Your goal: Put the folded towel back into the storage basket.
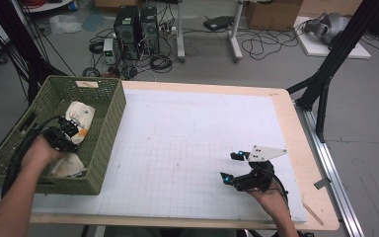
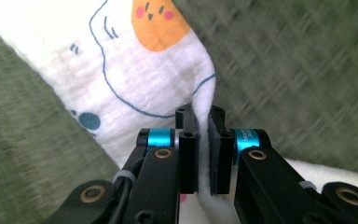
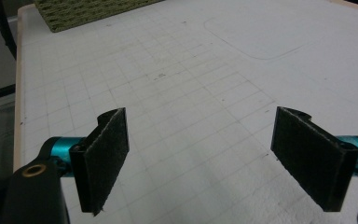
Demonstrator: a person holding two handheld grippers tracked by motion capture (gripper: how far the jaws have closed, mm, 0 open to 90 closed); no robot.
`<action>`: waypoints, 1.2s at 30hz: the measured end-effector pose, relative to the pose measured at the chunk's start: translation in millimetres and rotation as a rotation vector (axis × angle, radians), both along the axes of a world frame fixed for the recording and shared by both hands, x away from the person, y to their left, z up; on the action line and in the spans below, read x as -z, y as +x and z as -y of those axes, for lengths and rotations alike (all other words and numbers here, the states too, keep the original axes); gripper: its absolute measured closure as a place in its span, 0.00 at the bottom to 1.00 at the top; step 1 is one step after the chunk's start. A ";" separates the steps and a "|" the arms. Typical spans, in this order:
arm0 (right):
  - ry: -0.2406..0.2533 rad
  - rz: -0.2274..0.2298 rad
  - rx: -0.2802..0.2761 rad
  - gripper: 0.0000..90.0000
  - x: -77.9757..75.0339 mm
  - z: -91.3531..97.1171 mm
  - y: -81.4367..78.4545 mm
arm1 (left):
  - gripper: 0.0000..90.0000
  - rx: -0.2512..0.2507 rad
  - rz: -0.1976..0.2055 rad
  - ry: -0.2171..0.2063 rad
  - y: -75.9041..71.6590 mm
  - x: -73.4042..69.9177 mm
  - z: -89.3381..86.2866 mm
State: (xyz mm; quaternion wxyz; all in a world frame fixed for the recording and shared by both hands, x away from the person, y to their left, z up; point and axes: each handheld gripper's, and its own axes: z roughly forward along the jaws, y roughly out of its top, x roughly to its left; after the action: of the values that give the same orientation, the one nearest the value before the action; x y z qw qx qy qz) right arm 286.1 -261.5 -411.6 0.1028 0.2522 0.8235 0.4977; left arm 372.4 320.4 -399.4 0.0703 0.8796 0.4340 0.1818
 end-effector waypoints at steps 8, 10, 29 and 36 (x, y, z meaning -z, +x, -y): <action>-0.004 -0.005 -0.001 0.20 0.4 -0.9 -0.1 | 0.94 0.151 0.026 -0.074 -4.2 -3.6 6.6; -0.003 -0.005 -0.001 0.20 0.4 -0.7 0.0 | 0.94 0.174 0.037 -0.110 -6.3 -7.3 8.3; -0.005 -0.003 -0.009 0.20 0.8 -2.7 0.1 | 0.67 -0.058 0.055 -0.184 -0.3 -12.5 0.4; -0.010 -0.004 -0.011 0.20 1.1 -4.3 0.7 | 0.55 -0.050 0.075 -0.299 -13.7 -30.5 -11.5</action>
State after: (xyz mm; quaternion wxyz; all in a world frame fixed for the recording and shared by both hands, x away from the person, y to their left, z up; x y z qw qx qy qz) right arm 286.8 -257.2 -412.7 0.0998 0.2481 0.8274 0.4938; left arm 358.7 331.9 -368.9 0.2123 0.8408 0.4749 0.1496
